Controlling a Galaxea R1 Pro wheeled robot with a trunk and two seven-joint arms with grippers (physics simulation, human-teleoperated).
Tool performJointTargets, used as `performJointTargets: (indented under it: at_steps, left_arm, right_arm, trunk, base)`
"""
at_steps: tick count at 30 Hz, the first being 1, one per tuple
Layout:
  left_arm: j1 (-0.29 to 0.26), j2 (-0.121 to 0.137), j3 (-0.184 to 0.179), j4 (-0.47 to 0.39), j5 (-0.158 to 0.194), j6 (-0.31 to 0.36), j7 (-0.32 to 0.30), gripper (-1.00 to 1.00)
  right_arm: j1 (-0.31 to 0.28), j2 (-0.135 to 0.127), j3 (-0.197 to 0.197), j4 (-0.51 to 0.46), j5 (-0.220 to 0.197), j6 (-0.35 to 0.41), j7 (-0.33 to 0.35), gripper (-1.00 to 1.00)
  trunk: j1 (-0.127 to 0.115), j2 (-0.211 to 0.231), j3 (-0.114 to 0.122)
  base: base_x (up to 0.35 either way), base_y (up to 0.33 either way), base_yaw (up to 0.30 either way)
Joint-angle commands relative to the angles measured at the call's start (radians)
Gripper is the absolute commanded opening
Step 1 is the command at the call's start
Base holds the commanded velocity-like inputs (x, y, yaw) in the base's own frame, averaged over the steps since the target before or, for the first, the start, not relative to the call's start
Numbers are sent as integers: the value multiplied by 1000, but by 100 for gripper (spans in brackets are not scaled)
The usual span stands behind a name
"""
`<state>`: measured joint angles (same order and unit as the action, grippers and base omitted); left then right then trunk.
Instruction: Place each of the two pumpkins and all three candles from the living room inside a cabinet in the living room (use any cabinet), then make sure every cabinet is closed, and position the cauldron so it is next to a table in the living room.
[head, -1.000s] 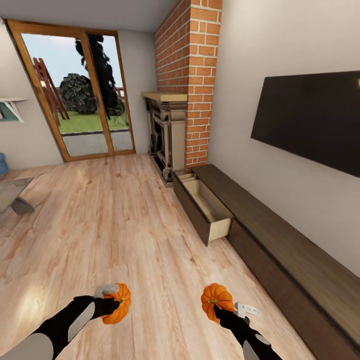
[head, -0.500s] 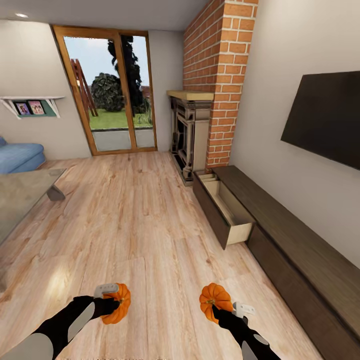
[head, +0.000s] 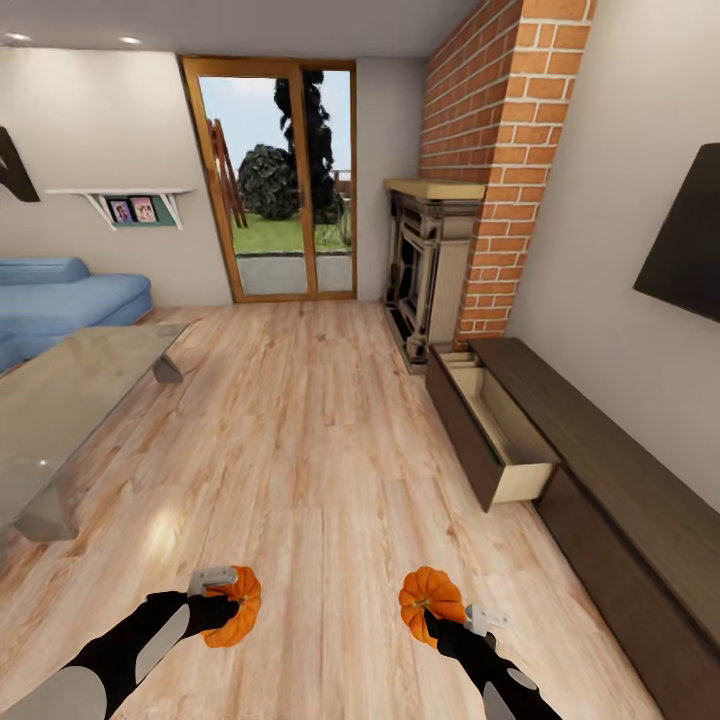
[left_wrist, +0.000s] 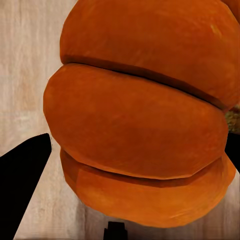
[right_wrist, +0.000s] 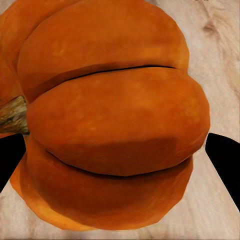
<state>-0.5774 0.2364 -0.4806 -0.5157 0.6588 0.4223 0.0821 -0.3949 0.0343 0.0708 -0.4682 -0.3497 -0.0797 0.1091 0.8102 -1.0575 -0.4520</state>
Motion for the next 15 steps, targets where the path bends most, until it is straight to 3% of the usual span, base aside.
performJointTargets:
  at_steps: [1,5,15]
  left_arm:
    - [-1,1,-7,-3,8,3,11,-100]
    - [-1,0,-8,-3,8,3,11,-100]
    - [-1,-7,-12,-1,8,1,11,-100]
  right_arm:
    - [-1,-1,4,0,-11,-5,1,-100]
    - [-1,-1,4,0,-12,-5,4,-100]
    - [-1,-1,4,0,-13,-5,4,-100]
  trunk:
    - [0,-1,-1]
    - [0,-1,-1]
    - [0,-1,-1]
  base:
    - [210,0,291]
    - [283,0,152]
    - [324,0,8]
